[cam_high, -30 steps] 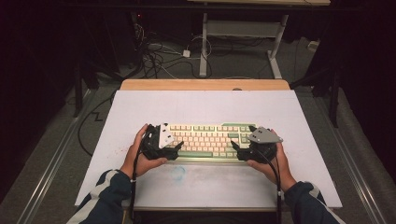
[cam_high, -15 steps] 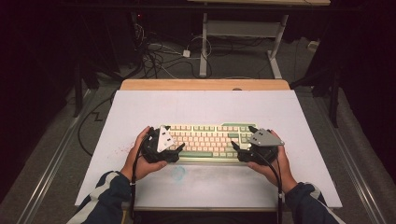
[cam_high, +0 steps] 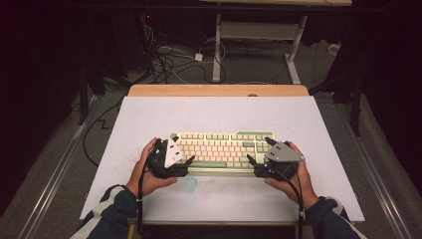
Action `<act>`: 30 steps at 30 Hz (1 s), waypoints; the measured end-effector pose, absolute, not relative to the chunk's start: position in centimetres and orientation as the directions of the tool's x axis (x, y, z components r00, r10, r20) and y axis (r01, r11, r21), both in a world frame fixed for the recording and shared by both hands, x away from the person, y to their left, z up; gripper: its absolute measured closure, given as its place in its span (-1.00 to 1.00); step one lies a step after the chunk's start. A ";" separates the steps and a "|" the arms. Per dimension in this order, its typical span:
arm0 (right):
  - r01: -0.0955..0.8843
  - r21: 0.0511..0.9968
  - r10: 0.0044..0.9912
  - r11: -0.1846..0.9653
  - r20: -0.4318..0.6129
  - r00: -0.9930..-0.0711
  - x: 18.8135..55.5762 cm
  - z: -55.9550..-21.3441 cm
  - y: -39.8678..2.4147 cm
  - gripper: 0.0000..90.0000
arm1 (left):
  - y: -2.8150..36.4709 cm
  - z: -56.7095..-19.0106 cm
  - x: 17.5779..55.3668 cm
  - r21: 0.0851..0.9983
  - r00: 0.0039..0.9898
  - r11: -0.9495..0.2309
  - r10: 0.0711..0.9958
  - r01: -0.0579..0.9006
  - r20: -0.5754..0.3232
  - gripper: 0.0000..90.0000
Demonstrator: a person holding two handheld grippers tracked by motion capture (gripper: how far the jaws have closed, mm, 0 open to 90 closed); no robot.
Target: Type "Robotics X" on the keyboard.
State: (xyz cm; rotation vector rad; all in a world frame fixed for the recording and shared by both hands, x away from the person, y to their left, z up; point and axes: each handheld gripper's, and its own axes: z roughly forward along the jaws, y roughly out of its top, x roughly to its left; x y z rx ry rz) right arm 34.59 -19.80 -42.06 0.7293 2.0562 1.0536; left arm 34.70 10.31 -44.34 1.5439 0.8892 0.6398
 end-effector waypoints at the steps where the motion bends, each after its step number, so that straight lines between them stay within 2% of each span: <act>1: 0.157 0.844 0.732 0.512 -0.334 -0.594 34.5 -42.0 -19.8 -0.50 | 10.4 -44.3 34.6 0.983 0.560 -0.023 0.825 0.181 -0.084 -0.54; 5: 0.158 0.839 0.729 0.520 -0.340 -0.593 34.1 -42.0 -20.0 -0.50 | 10.6 -44.5 34.4 0.982 0.564 -0.052 0.823 0.182 -0.061 -0.54; 16: 0.156 0.834 0.730 0.529 -0.353 -0.585 33.4 -41.9 -20.4 -0.50 | 11.0 -44.4 33.7 0.980 0.602 -0.058 0.795 0.191 -0.070 -0.56; 30: 0.154 0.838 0.740 0.523 -0.356 -0.571 32.0 -41.7 -22.0 -0.51 | 12.0 -44.3 32.9 0.985 0.589 -0.059 0.806 0.164 -0.050 -0.57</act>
